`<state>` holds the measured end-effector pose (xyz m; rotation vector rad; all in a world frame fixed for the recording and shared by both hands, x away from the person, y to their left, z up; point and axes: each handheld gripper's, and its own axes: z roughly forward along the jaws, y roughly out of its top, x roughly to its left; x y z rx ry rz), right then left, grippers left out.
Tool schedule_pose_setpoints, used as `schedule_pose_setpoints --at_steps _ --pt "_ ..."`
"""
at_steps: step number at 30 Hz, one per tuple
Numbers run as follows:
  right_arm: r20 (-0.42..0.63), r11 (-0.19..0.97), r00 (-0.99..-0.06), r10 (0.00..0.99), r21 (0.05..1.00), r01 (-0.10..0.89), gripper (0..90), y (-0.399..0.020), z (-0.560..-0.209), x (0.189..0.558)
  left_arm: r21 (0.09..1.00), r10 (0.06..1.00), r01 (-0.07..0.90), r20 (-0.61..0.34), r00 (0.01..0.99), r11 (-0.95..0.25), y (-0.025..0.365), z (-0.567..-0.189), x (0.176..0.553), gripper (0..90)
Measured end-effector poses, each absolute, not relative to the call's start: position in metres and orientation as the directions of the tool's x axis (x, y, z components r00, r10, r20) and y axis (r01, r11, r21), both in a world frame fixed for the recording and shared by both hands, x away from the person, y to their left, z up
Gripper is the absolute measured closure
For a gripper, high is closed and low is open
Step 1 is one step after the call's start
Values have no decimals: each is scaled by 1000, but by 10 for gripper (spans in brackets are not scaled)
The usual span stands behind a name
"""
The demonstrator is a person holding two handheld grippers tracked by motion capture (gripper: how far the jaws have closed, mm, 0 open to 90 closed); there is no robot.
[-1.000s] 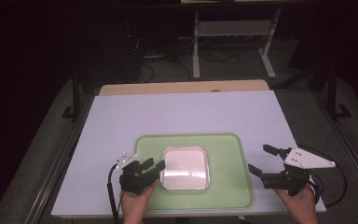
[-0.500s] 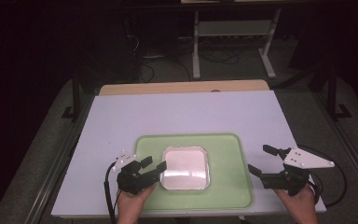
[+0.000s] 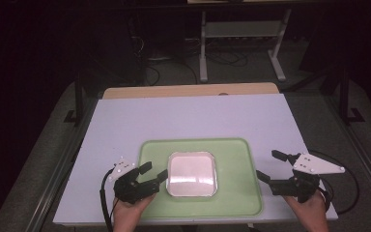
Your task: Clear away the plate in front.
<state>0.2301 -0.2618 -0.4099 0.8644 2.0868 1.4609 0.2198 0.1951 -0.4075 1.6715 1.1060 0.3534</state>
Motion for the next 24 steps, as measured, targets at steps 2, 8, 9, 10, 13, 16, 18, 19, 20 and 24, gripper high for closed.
schedule_pose_setpoints --at_steps 2,8,9,10,13,16,18,19,20,24 --pt "-8 244 -704 711 940 237 137 -262 -410 230 877 791 480 -267 550 -38 198 -406 219 264" --pt "-6 245 -702 712 939 240 137 -262 -410 231 886 777 460 -250 577 -56 203 -404 216 217" --pt "-6 246 -703 711 939 241 137 -262 -410 231 889 775 454 -243 584 -63 204 -404 216 217" --pt "-7 247 -702 712 938 242 137 -262 -411 231 890 774 451 -236 588 -71 204 -404 215 212" --pt "-6 246 -702 713 938 242 137 -262 -411 231 897 774 432 -206 598 -95 206 -403 212 208" --pt "-7 249 -702 712 937 244 136 -262 -411 231 902 773 418 -186 606 -110 209 -402 209 208" --pt "-8 250 -702 712 937 243 137 -262 -411 231 903 770 410 -171 614 -126 211 -402 206 206" --pt "-8 250 -703 711 937 243 136 -262 -411 231 904 769 407 -167 617 -129 212 -402 206 206" --pt "-8 251 -703 711 937 243 137 -262 -411 231 905 771 402 -157 617 -137 213 -402 204 206" --pt "-7 251 -703 711 936 245 137 -261 -412 231 905 771 400 -151 618 -143 218 -405 201 206"
